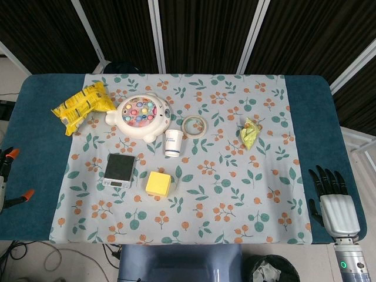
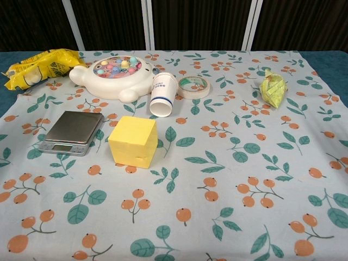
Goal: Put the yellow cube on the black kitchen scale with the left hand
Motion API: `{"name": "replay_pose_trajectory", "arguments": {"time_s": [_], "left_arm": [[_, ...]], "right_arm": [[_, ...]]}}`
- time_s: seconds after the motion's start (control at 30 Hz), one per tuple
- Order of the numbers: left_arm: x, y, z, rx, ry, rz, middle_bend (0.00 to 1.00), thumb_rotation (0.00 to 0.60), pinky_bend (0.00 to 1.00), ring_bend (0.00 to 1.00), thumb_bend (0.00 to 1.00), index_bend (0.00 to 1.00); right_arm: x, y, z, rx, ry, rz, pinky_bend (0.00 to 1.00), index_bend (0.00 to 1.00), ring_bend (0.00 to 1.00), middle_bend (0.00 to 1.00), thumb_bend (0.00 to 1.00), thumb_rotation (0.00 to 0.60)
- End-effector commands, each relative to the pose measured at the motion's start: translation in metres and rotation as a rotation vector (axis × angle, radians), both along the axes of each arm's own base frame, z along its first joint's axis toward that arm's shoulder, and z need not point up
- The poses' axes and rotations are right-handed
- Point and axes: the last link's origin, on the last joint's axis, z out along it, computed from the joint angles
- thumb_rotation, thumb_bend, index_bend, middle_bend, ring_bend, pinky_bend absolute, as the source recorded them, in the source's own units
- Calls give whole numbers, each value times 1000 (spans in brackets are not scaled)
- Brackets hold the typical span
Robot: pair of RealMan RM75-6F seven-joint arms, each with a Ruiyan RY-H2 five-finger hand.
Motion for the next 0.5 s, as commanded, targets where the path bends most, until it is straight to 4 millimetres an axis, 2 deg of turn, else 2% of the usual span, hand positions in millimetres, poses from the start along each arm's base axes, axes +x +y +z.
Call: {"name": "replay_pose_trajectory", "arguments": {"time_s": [0.03,0.5], "left_arm": [[2,0,-3,-9,4,-7,41,600,67,0,100,91],[10,-6,-6,-4,3,-34,41,600,67,0,100,71]], "right_arm": [[-1,0,0,1,1,-2,0,0,0,0,582,600],[-3,2,6,2,-6,-8,0,0,0,0,582,600]]}}
